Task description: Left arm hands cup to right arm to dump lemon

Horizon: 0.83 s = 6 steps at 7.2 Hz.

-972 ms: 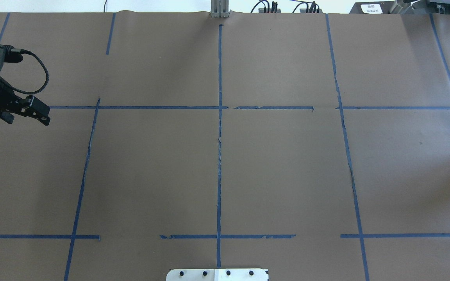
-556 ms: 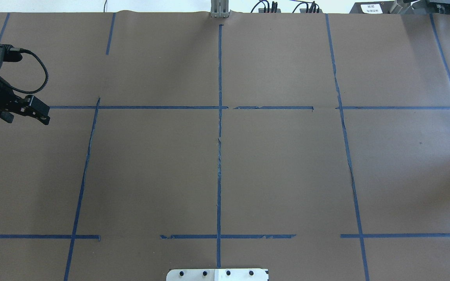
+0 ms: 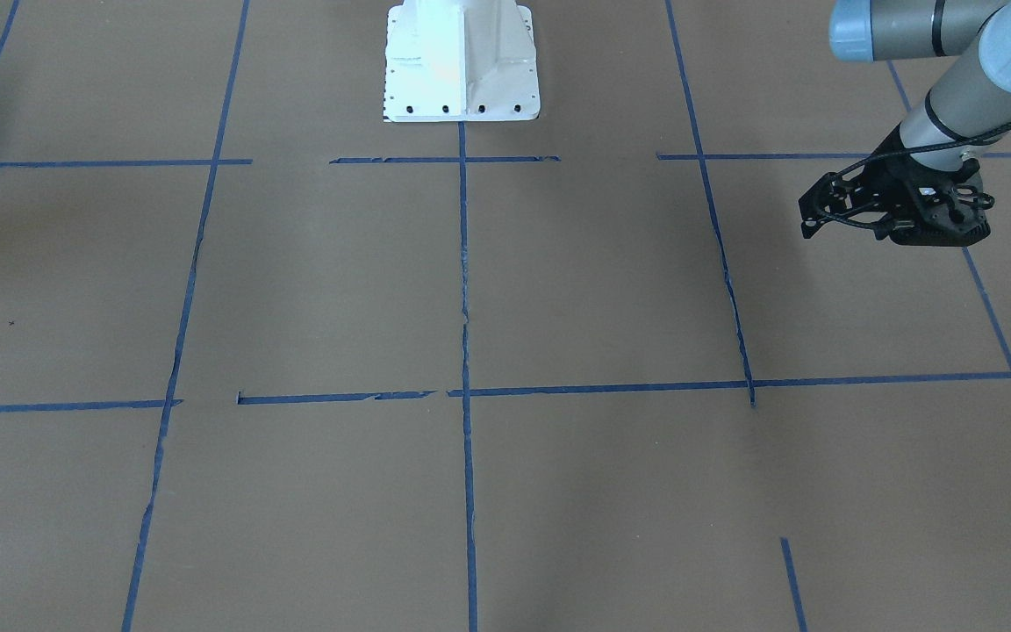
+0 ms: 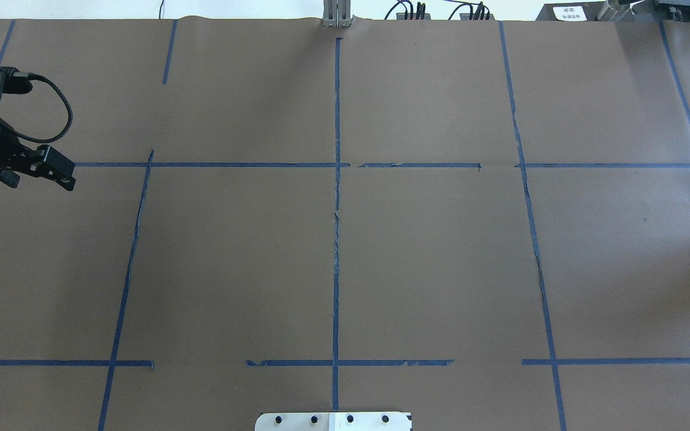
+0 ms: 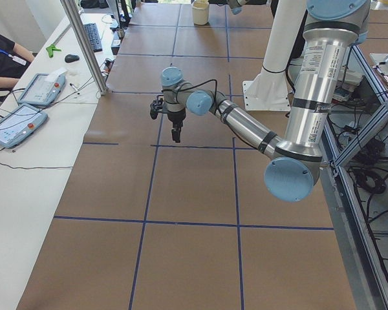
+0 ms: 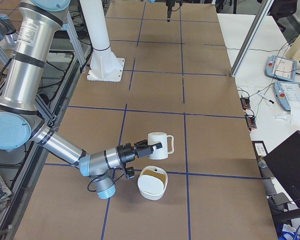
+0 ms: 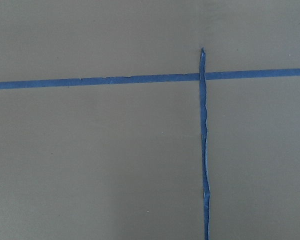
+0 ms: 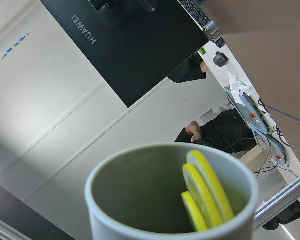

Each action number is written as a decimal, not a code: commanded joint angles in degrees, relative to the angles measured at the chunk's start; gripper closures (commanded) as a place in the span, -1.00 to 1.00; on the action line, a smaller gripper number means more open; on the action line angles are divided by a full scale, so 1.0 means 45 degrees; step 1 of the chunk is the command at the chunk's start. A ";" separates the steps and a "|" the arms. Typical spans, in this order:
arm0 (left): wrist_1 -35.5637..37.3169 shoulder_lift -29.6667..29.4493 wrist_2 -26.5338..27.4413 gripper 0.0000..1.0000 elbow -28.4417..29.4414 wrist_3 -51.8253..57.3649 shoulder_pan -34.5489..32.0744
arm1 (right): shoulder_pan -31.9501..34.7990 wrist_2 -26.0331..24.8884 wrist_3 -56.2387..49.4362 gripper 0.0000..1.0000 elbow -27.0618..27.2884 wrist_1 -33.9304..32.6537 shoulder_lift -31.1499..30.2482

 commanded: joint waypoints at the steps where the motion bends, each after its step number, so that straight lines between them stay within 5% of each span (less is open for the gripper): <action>1: 0.0000 0.0011 0.0007 -1.00 -0.0001 0.0009 -0.0004 | 0.0031 0.0001 0.0081 0.71 -0.0043 0.0014 -0.0008; 6: 0.0020 -0.0008 0.0007 -1.00 0.0019 0.0009 0.0015 | 0.0305 0.0098 0.1274 0.65 -0.0258 -0.0064 0.0012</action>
